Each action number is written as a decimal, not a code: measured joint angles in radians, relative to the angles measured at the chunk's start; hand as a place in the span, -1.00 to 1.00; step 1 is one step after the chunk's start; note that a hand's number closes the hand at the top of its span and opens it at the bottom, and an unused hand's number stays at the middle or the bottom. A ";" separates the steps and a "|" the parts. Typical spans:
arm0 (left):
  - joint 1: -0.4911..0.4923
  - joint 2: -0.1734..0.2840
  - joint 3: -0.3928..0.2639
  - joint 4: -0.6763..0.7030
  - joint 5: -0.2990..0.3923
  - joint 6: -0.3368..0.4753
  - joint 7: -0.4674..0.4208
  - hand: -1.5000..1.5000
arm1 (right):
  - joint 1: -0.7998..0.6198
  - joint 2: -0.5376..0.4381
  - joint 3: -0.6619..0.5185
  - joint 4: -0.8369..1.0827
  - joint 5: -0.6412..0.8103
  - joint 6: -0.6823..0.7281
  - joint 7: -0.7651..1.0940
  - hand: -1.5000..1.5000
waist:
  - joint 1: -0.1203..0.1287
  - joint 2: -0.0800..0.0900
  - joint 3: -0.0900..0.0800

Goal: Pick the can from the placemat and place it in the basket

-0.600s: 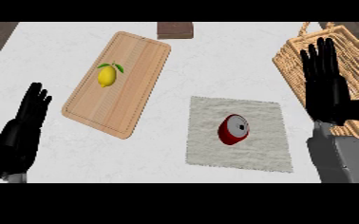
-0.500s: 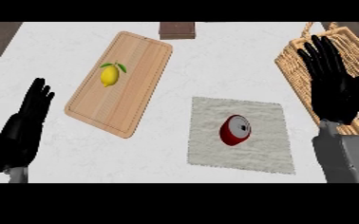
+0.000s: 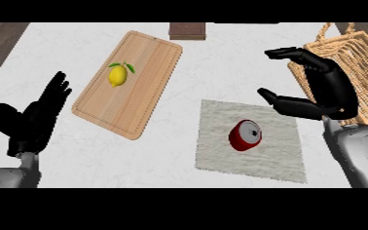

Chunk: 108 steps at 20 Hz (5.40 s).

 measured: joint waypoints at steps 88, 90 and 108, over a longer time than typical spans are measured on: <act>-0.142 -0.130 0.173 0.142 -0.147 -0.157 0.063 0.00 | 0.302 0.219 0.075 -0.282 0.693 0.261 0.716 -1.00 | -0.007 -0.006 0.005; -0.125 -0.138 0.175 0.131 -0.154 -0.159 0.059 0.00 | 0.317 0.229 0.081 -0.296 0.699 0.274 0.709 -1.00 | -0.006 -0.006 0.004; -0.090 -0.165 0.195 0.042 -0.176 -0.183 0.110 0.00 | 0.285 0.277 0.138 -0.124 0.928 0.254 0.646 1.00 | -0.004 -0.007 0.004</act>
